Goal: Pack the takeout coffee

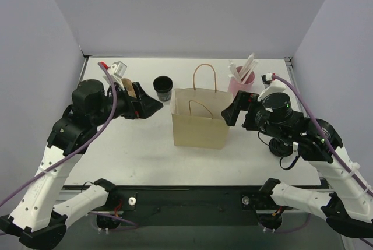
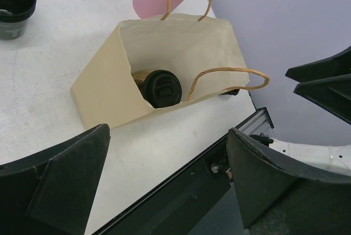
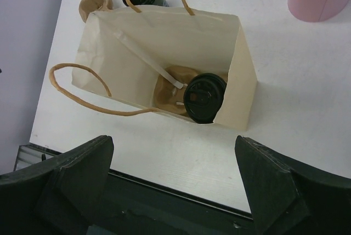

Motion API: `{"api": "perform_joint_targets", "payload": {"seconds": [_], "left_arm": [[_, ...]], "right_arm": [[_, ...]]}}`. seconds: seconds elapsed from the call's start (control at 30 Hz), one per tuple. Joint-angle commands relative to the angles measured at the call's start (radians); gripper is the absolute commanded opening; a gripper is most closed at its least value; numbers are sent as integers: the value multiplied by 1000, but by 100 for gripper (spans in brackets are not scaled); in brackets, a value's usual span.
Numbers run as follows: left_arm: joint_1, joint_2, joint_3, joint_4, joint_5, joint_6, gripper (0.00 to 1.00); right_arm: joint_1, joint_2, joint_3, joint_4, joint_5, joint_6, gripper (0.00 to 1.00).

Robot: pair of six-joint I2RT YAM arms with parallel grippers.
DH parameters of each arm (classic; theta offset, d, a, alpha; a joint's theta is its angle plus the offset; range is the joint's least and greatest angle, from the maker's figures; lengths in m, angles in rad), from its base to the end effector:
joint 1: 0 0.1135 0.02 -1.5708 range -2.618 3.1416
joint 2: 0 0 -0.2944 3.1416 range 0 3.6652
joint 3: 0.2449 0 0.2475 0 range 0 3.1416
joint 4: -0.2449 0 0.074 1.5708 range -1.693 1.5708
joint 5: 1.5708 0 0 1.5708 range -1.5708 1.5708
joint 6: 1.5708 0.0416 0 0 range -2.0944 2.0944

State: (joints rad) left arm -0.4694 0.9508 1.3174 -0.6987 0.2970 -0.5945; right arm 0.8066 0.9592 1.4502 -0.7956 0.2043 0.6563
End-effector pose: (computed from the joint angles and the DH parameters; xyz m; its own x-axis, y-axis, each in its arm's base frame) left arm 0.1364 -0.0829 0.4581 -0.6213 -0.2854 -0.7297 0.3999 0.6854 -0.6085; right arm 0.1056 0.0980 0.4863 -0.5141 0.3272 -0.7929 -0.3273 0.7796 0.5339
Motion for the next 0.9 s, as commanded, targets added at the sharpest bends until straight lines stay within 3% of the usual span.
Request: {"api": "perform_joint_targets", "payload": {"seconds": [0.0,0.87], "left_arm": [[5,-32,-4,85,-4,-10,97],[5,-53,-18,54,-38,-5,97]], "right_arm": [[2,-14,-24,-10,40,57,100],[3,-10,-11,-8,58,34,100]]}}
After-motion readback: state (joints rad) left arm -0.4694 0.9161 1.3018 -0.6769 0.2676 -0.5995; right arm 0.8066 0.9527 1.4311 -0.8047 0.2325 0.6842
